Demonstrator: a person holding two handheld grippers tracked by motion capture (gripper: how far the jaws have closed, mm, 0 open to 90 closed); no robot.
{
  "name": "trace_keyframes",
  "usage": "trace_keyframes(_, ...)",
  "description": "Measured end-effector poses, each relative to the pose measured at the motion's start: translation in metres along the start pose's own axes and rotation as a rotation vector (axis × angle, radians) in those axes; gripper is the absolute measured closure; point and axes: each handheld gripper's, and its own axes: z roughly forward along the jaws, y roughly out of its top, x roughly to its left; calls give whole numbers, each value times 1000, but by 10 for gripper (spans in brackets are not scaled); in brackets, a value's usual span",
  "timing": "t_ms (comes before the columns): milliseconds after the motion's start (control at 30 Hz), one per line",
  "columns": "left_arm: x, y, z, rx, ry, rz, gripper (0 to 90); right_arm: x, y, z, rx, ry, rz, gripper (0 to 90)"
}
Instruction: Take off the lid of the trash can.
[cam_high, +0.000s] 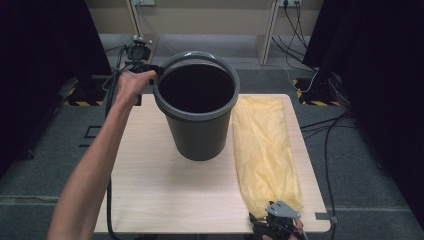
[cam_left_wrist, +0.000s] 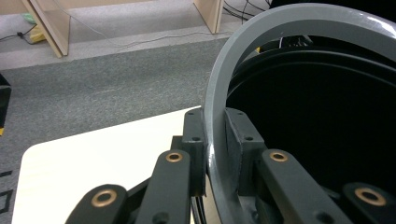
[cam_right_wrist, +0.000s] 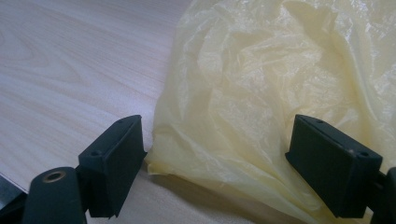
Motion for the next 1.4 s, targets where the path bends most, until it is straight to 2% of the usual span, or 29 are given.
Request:
trace_keyframes(167, -2, 2, -2, -13, 5, 1, 791, 0, 0, 0, 1, 0, 2, 187)
trace_keyframes(267, -1, 4, -4, -27, -13, -15, 792, 0, 0, 0, 2, -1, 1, 187)
trace_keyframes(533, -3, 8, -7, -47, -16, -6, 792, 0, 0, 0, -2, 0, -2, 187)
trace_keyframes(800, 8, 14, -21, -71, -27, -20, 791, 0, 0, 0, -2, 1, -3, 187)
trace_keyframes(967, 25, 10, -30, -73, -32, -34, 790, 0, 0, 0, -2, 1, -3, 187)
trace_keyframes(1133, 49, 4, -41, -78, -30, -61, 790, 0, 0, 0, -1, 1, -3, 187)
trace_keyframes(1200, 64, -2, -46, -75, -28, -74, 789, 0, 0, 0, -2, 1, -2, 187)
trace_keyframes(1400, 97, -14, -56, -76, -20, -111, 790, 0, 0, 0, 1, 0, -1, 187)
